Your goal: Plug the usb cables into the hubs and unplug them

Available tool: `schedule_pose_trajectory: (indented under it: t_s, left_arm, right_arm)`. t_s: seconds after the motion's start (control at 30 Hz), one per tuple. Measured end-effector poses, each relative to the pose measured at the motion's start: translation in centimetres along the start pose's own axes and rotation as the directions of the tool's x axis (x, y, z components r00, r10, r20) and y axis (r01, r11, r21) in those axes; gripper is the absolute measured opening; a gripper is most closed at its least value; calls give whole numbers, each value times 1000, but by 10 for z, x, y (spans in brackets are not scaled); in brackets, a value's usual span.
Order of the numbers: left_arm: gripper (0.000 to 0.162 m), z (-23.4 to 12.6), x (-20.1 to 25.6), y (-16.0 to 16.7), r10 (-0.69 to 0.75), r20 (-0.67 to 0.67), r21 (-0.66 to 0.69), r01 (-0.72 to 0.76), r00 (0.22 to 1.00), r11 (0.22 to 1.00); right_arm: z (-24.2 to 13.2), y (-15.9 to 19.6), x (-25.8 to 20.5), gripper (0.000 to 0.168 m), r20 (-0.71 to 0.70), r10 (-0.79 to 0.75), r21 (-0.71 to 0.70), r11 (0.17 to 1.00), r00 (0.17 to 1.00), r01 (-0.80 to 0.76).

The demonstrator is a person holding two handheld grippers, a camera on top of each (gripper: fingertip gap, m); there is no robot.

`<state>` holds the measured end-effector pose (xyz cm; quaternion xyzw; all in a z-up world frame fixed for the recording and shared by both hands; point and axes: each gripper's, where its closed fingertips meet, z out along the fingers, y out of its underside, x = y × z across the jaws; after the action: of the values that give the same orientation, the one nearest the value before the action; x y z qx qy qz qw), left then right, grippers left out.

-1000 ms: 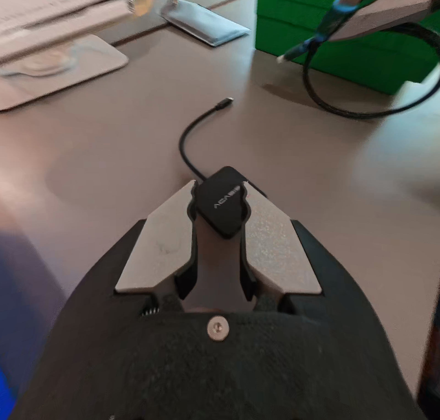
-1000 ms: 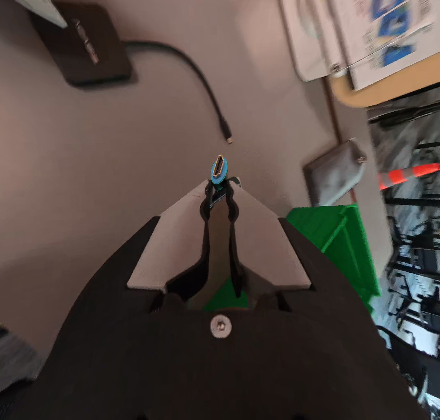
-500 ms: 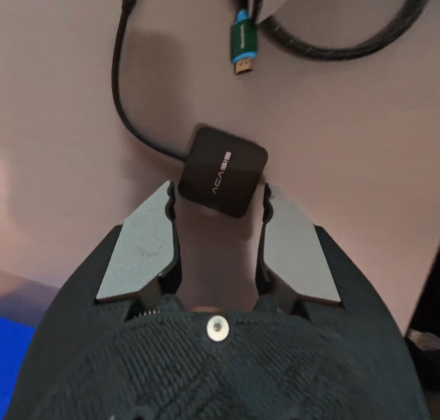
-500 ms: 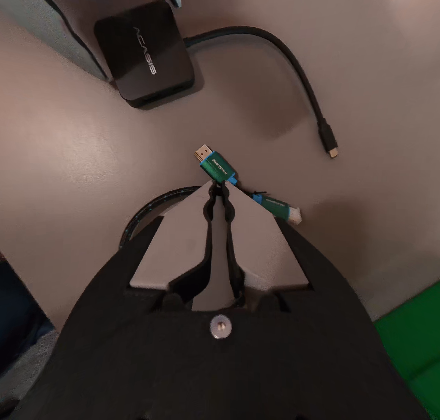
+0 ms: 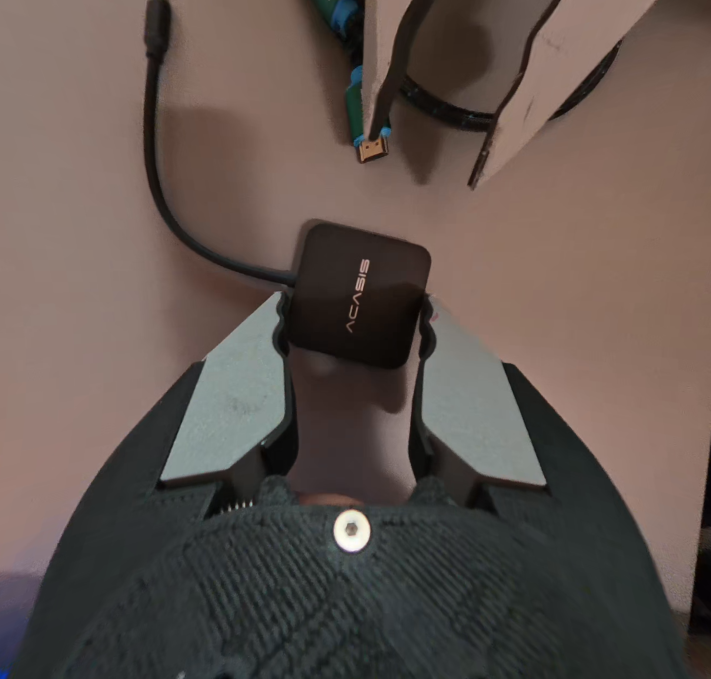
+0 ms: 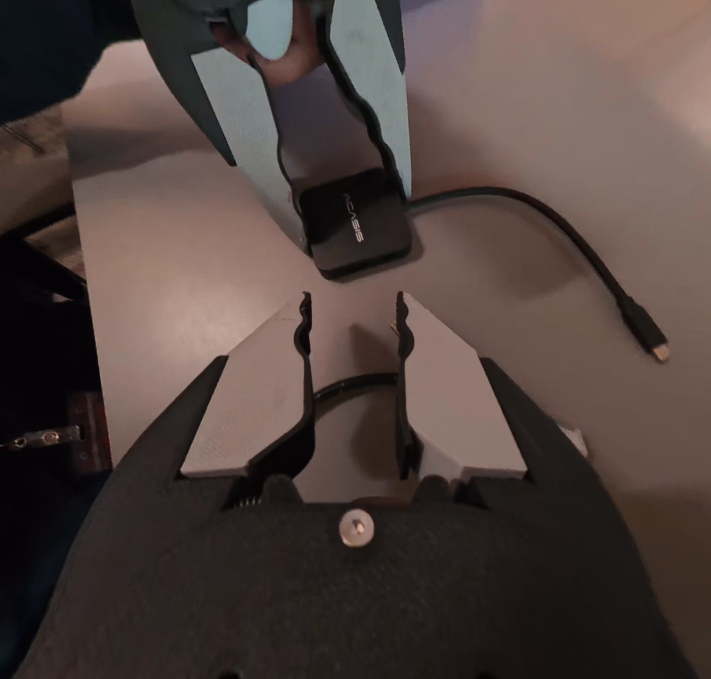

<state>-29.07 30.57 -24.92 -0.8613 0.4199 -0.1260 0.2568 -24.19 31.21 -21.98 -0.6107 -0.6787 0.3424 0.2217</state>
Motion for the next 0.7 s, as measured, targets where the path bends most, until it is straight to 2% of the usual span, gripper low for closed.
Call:
schedule_pose_trajectory:
  t_s: [0.13, 0.23, 0.3, 0.4, 0.47, 0.53, 0.57, 0.63, 0.7]
  left_arm:
    - [66, -5, 0, 4, -98, 11, -18, 98, 995, 995]
    - [66, -22, 21, -17, -214, -176, 107, 234, 961, 966]
    - [66, -37, 23, -27, -261, -250, 148, 304, 932, 941]
    - [66, -44, 19, -25, -307, -296, 109, 352, 904, 930]
    - [66, -46, 25, -25, -332, -375, 81, 387, 866, 919]
    - [66, -47, 33, -31, -340, -444, 74, 412, 829, 908]
    - [66, -49, 37, -35, -329, -464, 91, 413, 823, 906]
    - [66, -52, 42, -44, -304, -479, 127, 408, 823, 904]
    - [65, -54, 44, -46, -271, -440, 158, 371, 856, 915]
  right_arm:
    - [7, -5, -7, 46, 43, -16, 66, 998, 999, 13]
    - [11, -8, -8, 59, 27, -79, 115, 990, 997, 75]
    - [7, -17, -16, 62, 27, -146, 175, 975, 989, 139]
    - [-5, -33, -24, 62, -57, -266, 244, 931, 962, 272]
    - [-11, -42, -24, 63, -142, -326, 260, 899, 935, 353]
    - [-9, -47, -30, 73, -164, -378, 252, 877, 911, 409]
    - [-5, -47, -35, 68, -156, -407, 235, 870, 900, 434]
    - [3, -45, -41, 35, -158, -480, 197, 841, 863, 504]
    - [2, -50, -39, 23, -232, -538, 181, 794, 810, 580]
